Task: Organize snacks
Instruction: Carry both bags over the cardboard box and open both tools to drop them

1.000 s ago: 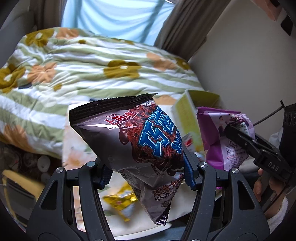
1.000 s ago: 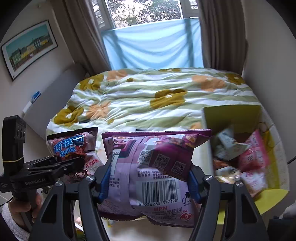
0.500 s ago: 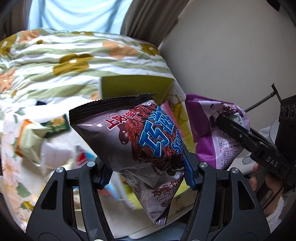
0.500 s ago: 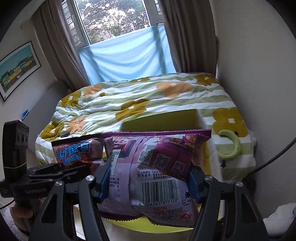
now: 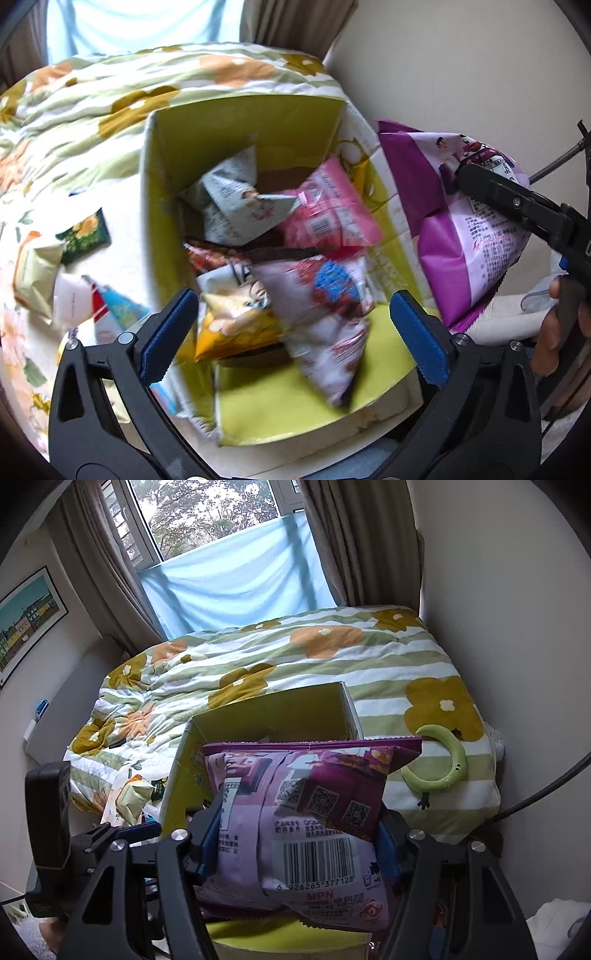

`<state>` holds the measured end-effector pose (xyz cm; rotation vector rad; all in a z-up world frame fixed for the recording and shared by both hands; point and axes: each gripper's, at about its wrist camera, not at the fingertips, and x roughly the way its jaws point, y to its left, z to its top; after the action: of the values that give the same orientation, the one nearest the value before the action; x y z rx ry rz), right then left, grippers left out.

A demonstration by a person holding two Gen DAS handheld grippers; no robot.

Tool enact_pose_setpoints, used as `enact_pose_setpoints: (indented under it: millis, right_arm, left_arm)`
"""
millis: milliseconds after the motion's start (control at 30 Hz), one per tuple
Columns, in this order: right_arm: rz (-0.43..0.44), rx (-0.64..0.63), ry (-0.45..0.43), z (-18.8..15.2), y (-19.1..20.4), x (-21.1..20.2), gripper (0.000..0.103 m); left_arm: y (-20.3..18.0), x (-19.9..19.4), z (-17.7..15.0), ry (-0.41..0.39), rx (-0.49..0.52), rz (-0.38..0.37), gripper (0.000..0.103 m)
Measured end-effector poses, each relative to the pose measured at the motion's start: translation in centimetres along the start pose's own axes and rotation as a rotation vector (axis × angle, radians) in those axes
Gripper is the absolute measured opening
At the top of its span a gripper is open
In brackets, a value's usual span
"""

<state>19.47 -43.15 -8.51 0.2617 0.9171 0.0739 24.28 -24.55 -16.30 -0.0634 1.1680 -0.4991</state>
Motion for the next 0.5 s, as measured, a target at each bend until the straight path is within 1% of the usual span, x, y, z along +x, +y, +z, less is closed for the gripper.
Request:
enact_pose_setpoints:
  millis: [133, 267, 367, 500]
  right_arm:
    - [0.011, 0.000, 0.008, 0.2, 0.2, 0.7, 0.063]
    - [0.022, -0.002, 0.010, 1.5, 0.4, 1.8, 0.063]
    - [0.034, -0.003, 0.018, 2.9, 0.7, 3.3, 0.063]
    - [0.039, -0.021, 0.055, 4.3, 1.1, 5.9, 0.064]
  left_arm:
    - [1.8, -1.1, -0.4, -0.008, -0.019, 0.035, 0.102]
    - [2.9, -2.2, -0.3, -0.032, -0.032, 0.053, 0.102]
    - [4.0, -3.0, -0.2, -0.052, -0.037, 0.084, 0.102]
    - [4.8, -3.1, 0.6, -0.063, -0.058, 0.106, 0.102]
